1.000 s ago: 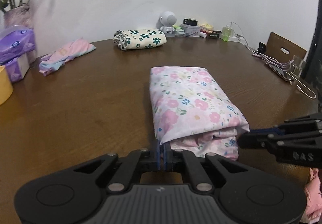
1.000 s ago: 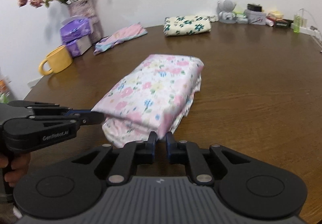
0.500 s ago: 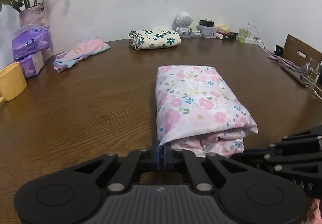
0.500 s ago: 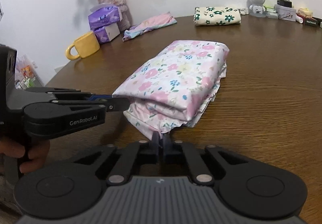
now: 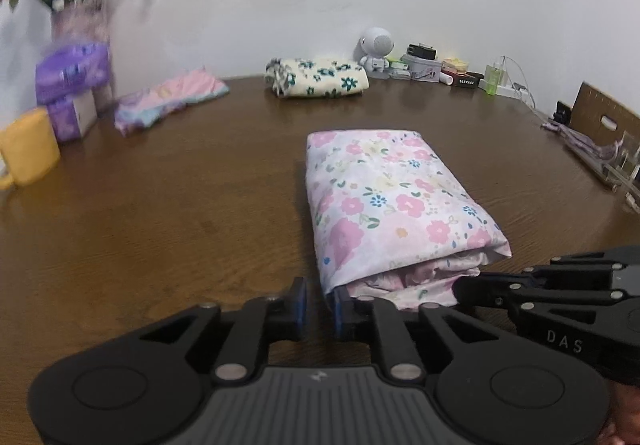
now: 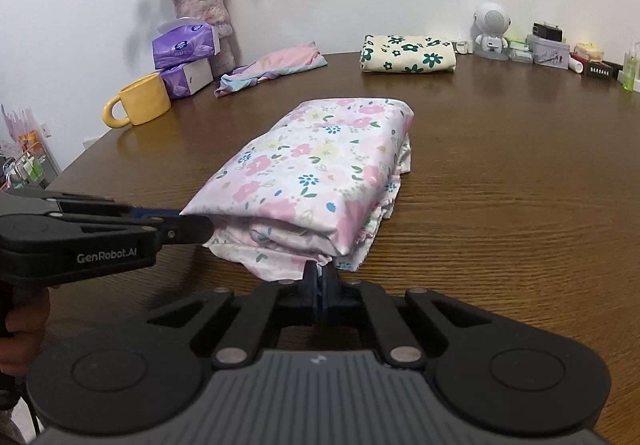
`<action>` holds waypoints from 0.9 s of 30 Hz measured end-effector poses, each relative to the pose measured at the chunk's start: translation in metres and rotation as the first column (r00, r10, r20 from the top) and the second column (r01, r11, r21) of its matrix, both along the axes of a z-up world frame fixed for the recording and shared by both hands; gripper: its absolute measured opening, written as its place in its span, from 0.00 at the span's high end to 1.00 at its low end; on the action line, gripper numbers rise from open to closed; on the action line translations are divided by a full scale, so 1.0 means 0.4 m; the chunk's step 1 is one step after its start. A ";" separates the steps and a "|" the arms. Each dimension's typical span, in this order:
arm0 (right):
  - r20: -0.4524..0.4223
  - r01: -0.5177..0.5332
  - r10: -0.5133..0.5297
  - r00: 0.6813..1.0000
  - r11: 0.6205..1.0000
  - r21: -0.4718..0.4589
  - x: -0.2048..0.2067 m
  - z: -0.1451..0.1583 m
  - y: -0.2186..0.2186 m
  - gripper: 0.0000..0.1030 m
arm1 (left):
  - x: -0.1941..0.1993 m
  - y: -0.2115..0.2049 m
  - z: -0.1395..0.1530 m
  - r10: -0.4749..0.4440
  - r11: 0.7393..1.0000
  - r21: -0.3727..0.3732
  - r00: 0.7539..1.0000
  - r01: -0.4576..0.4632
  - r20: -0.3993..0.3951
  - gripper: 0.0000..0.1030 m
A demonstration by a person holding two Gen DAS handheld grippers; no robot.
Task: Fold clothes
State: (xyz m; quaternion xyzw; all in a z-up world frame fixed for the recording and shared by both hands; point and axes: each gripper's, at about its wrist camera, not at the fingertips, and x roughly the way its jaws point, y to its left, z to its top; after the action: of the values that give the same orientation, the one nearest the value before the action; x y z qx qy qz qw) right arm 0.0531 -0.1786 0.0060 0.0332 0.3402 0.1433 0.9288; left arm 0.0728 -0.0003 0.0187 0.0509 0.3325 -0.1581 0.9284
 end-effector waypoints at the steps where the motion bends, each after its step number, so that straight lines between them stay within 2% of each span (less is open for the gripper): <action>1: 0.005 -0.002 0.002 1.000 1.000 0.000 -0.001 0.001 0.000 0.99 | -0.002 -0.007 0.002 -0.007 1.000 0.015 1.000 0.007 0.014 0.87; 3: 0.016 -0.008 0.008 1.000 1.000 -0.002 -0.003 0.003 0.002 0.99 | -0.003 -0.019 0.003 -0.021 0.999 0.041 0.999 0.019 0.036 0.88; 4: 0.021 -0.009 0.009 1.000 1.000 -0.007 -0.004 0.004 0.003 0.99 | 0.000 -0.025 0.002 -0.025 0.998 0.050 0.999 0.023 0.038 0.97; 5: 0.026 -0.010 0.010 1.000 1.000 -0.011 -0.004 0.005 0.005 0.99 | 0.000 -0.027 0.001 -0.027 0.999 0.048 0.999 0.025 0.038 0.98; 10: 0.067 0.029 -0.027 0.997 0.999 -0.031 -0.004 0.009 -0.009 0.99 | -0.007 -0.018 0.009 -0.025 0.999 -0.020 0.999 0.026 0.024 0.99; 13: 0.097 0.021 -0.015 0.995 0.998 -0.060 -0.008 0.011 -0.006 0.99 | -0.010 -0.017 0.014 -0.021 0.999 -0.031 0.999 0.021 0.029 0.99; 16: 0.086 0.019 -0.011 0.996 0.996 -0.092 0.004 -0.006 0.003 0.99 | -0.005 -0.021 -0.001 -0.016 1.000 -0.019 1.000 0.016 0.006 0.99; 21: 0.087 0.010 0.000 0.996 0.993 -0.116 0.003 -0.016 0.012 0.98 | -0.011 -0.021 -0.007 -0.015 1.000 0.010 1.000 0.015 0.013 0.89; 24: 0.087 0.006 0.004 0.996 0.993 -0.122 0.001 -0.014 0.013 0.98 | -0.024 -0.020 0.003 -0.018 0.999 0.034 0.999 0.016 0.044 0.77; 27: 0.078 0.003 0.005 0.997 0.995 -0.100 -0.006 -0.010 0.002 0.97 | -0.034 -0.029 0.010 -0.031 0.997 0.069 0.996 0.026 0.081 0.74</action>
State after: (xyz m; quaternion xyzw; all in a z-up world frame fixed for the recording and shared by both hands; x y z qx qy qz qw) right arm 0.0508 -0.1776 0.0022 -0.0189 0.3101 0.1277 0.9419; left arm 0.0590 -0.0121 0.0227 0.0937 0.2988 -0.1578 0.9365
